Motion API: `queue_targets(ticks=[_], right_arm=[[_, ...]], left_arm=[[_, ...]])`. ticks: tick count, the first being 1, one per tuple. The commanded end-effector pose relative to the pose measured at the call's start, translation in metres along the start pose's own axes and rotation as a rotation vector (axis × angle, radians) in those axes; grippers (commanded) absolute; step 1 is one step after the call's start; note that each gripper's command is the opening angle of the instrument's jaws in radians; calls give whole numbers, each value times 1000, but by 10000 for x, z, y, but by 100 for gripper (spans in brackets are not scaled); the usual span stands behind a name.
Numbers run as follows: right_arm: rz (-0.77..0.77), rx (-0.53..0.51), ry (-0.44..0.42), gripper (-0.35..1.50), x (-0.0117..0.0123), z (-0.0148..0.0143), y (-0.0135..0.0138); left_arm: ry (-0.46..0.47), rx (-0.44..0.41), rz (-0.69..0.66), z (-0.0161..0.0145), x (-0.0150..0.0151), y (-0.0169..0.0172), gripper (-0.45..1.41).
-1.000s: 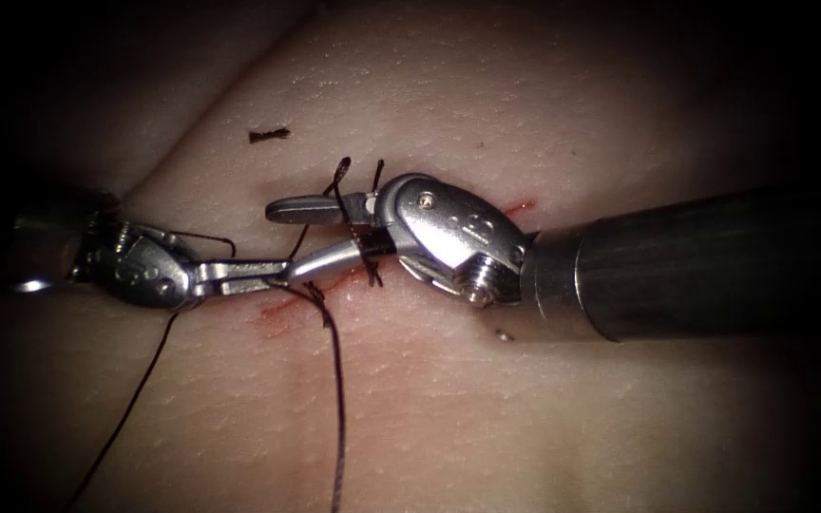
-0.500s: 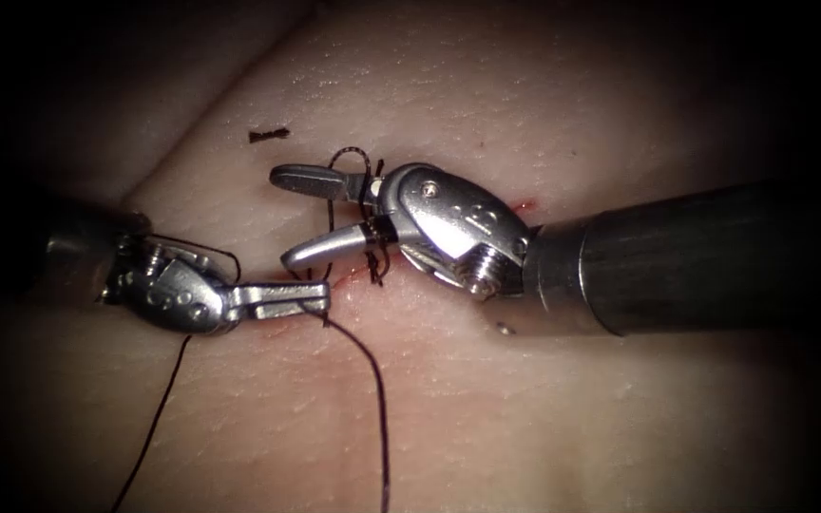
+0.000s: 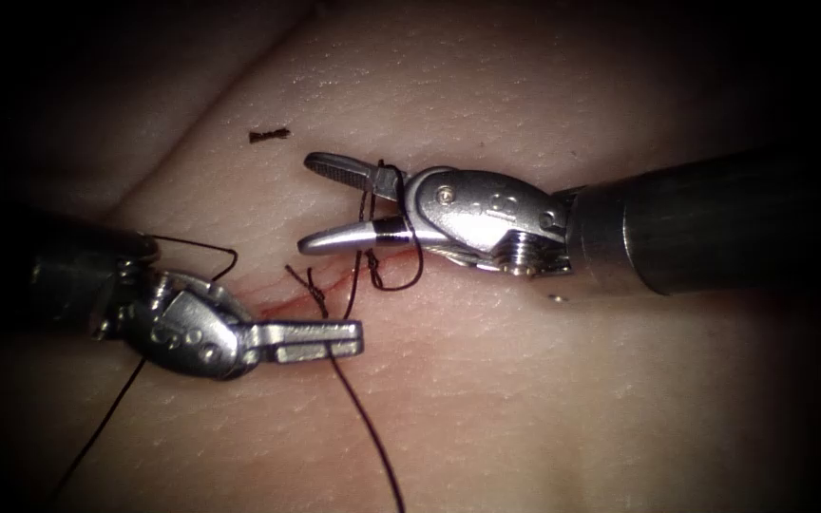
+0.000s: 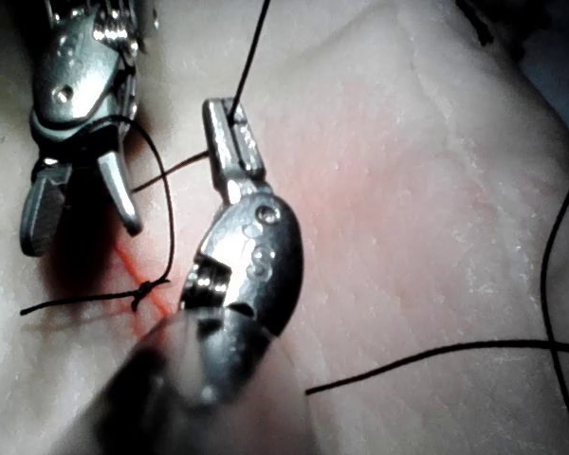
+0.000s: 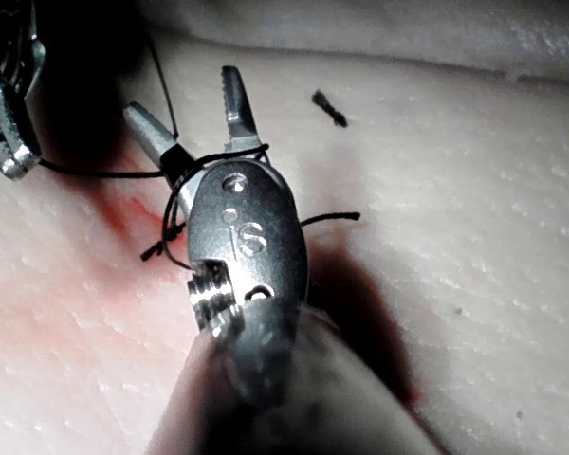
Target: Wound Closure
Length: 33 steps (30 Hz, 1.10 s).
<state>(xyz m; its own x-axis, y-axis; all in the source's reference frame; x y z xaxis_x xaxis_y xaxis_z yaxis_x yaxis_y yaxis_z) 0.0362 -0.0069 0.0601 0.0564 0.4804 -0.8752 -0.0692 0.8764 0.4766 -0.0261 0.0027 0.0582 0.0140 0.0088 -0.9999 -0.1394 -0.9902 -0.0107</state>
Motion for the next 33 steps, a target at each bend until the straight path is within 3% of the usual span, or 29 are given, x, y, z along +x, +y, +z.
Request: queue_targets(ticks=[1, 3, 4, 14, 16, 27, 33], right_arm=[[54, -5, -38, 61, -11, 9, -14], [109, -20, -93, 34, -18, 9, -20], [174, -42, -129, 31, -26, 10, -25], [441, -156, -173, 24, -50, -2, -6], [529, -193, -130, 39, -54, -7, -1], [652, -272, -127, 96, -62, -13, 12], [702, -328, -102, 101, -67, -18, 16]], left_arm=[[3, -2, -4, 5, -5, 2, -45], [-1, 6, -5, 5, -5, -1, -45], [-5, 6, -5, 6, -6, -2, -45], [-42, 1, 1, 12, -11, -7, -45], [-51, -1, 3, 10, -15, -7, -45], [-65, -6, 7, 9, -29, -14, -45], [-68, -4, 7, 12, -35, -21, -45]])
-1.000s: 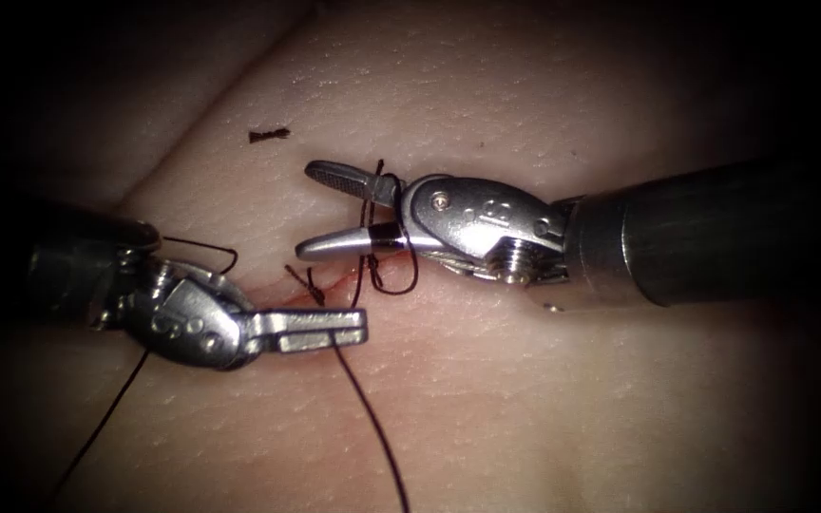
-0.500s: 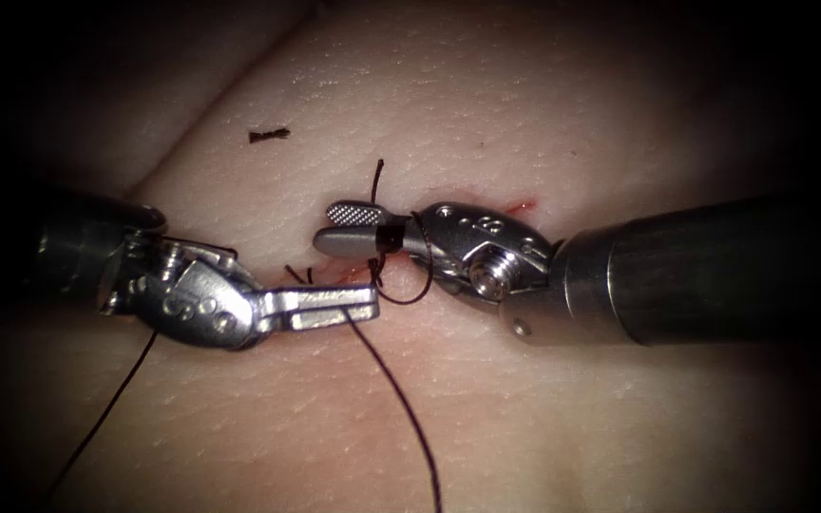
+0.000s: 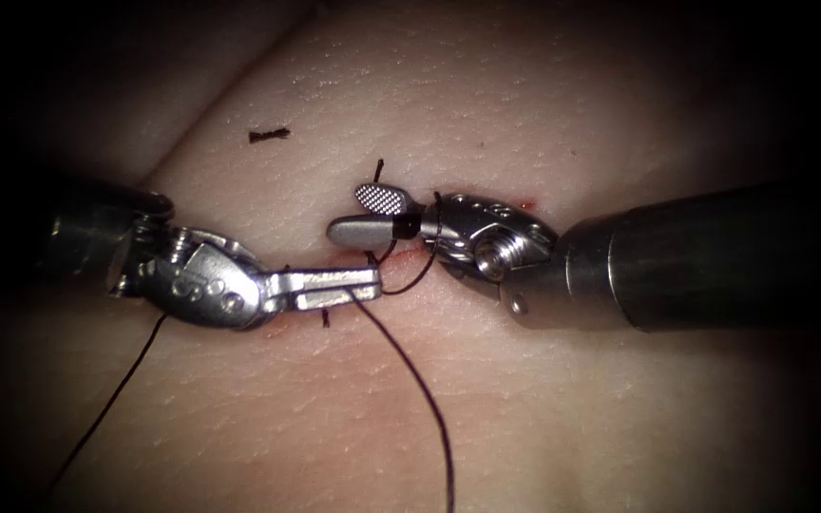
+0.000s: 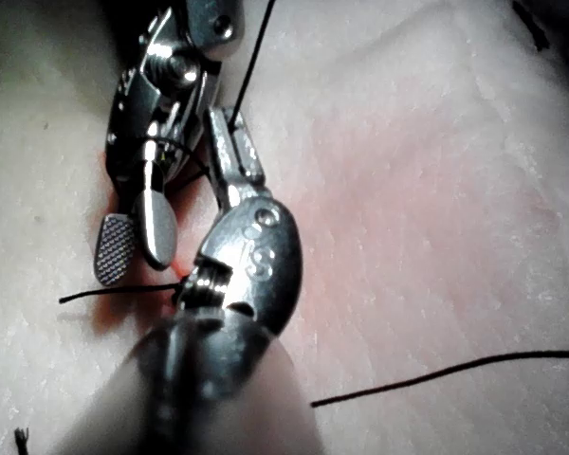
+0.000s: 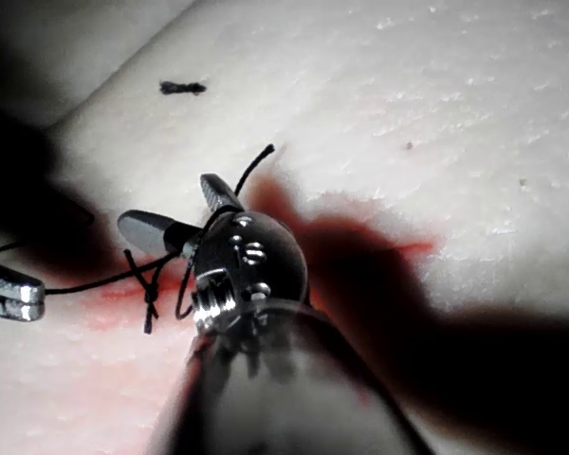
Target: Wound Closure
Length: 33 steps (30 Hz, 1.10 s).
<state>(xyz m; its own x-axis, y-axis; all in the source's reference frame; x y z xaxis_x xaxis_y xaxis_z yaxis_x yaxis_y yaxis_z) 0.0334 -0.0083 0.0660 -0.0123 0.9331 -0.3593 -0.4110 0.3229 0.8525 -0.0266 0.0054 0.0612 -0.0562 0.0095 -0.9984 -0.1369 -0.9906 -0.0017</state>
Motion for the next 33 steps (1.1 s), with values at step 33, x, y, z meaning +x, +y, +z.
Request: queue_targets(ticks=[33], right_arm=[[163, -136, 109, 106, -31, 22, 76]], left_arm=[[-3, -4, -1, 6, -16, -3, -45]])
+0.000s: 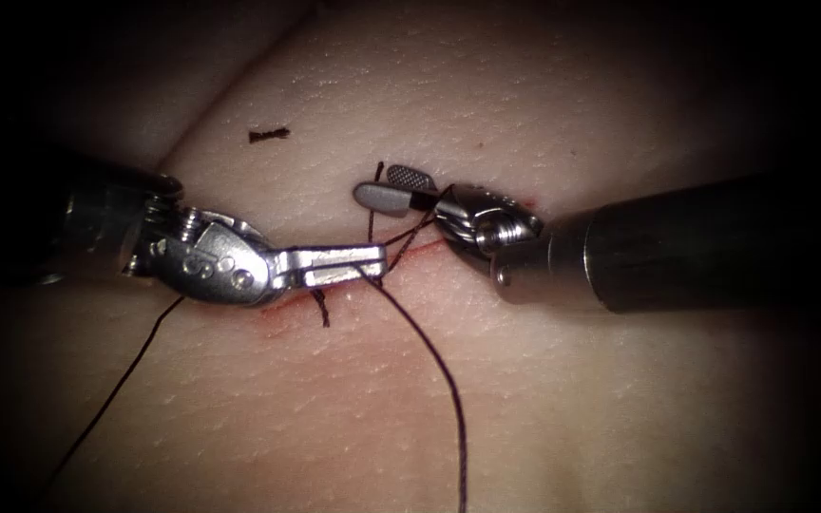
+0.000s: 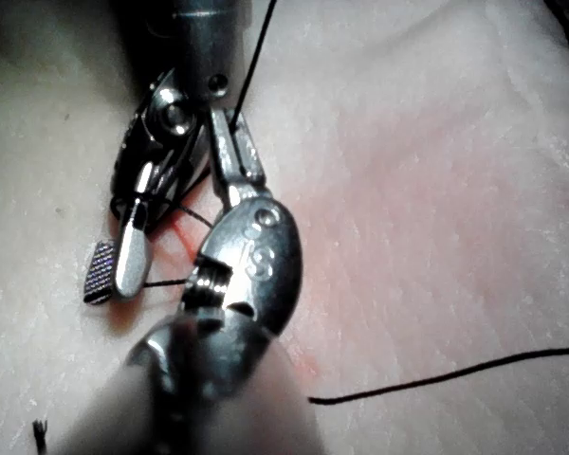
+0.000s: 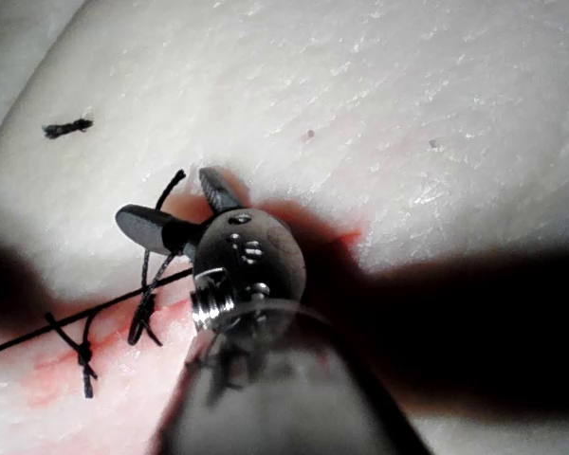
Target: Wound Closure
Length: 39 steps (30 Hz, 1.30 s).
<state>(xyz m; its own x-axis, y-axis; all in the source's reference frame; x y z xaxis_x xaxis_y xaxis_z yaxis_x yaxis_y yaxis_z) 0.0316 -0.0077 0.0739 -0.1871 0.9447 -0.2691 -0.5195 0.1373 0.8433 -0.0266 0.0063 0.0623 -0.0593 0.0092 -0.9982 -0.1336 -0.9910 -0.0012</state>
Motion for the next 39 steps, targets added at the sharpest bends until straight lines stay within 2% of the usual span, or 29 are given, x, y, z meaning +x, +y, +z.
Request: queue_targets(ticks=[1, 15, 17, 18, 21, 22, 24, 33, 39], right_arm=[[1, 12, -10, 105, -10, 7, -2], [14, 51, -22, 84, -11, 32, -24], [14, 51, -22, 74, -10, 32, -24], [14, 51, -22, 68, -10, 32, -23], [14, 52, -23, 32, -10, 31, -23], [14, 52, -24, 4, -10, 30, -23], [20, 53, -25, -35, -9, 29, -23], [-133, 42, -23, -35, 1, 23, -27], [-208, 63, -29, -35, -5, 19, -39]], left_arm=[[0, -1, -1, 4, -5, 5, -45], [1, -6, 2, -1, -5, 10, -45], [2, -7, 2, -2, -5, 11, -45], [0, -5, 2, -3, -5, 11, -45], [0, -6, 2, -3, -5, 11, -45], [0, -6, 2, -3, -5, 11, -45], [-1, -5, 3, -3, -5, 11, -45], [-6, -4, 5, -7, -7, 14, -45], [-34, 11, -3, -29, -5, 3, -45]])
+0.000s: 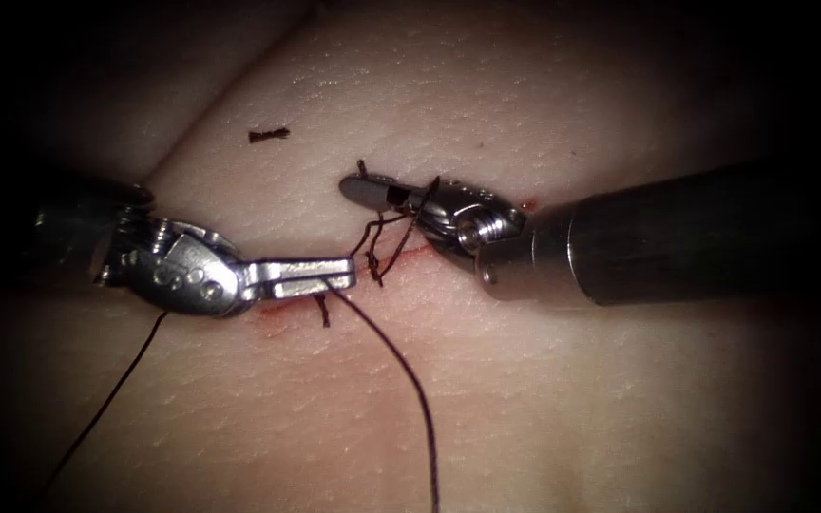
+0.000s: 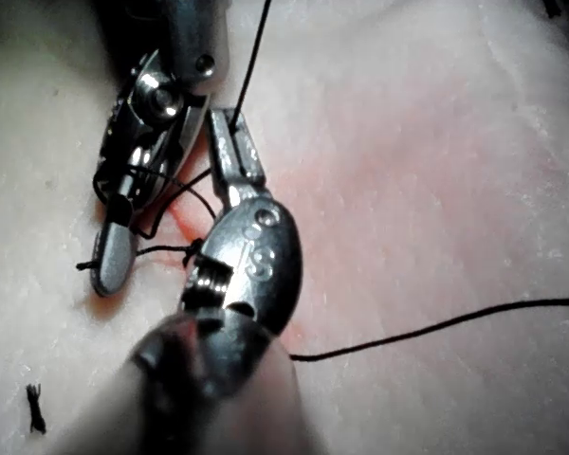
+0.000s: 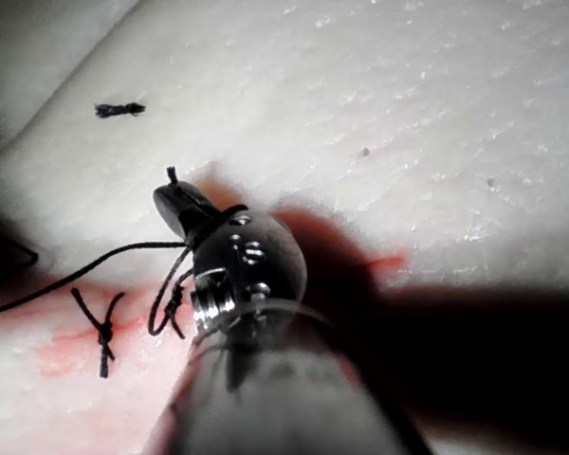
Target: Wound Closure
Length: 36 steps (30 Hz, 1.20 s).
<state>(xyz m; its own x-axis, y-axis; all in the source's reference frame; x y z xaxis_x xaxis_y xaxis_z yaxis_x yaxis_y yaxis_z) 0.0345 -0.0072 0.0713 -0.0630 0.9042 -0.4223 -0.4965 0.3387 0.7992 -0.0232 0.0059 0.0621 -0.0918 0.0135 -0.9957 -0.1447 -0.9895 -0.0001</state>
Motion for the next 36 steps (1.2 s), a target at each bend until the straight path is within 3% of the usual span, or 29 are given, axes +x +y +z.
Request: queue_targets(ticks=[1, 7, 16, 36], right_arm=[[-14, 14, -4, -35, -11, 5, -6], [-57, 32, -3, -35, -16, -1, -13], [-100, 86, -8, -35, -24, -18, -19], [-269, 159, -18, -35, -45, -40, -38]], left_arm=[[-5, 2, -7, 0, -5, 0, -45], [-45, 21, -30, -33, -10, -35, -45], [-97, 41, -36, -74, -41, -85, -45], [-131, 101, -95, -127, -63, -195, -45]])
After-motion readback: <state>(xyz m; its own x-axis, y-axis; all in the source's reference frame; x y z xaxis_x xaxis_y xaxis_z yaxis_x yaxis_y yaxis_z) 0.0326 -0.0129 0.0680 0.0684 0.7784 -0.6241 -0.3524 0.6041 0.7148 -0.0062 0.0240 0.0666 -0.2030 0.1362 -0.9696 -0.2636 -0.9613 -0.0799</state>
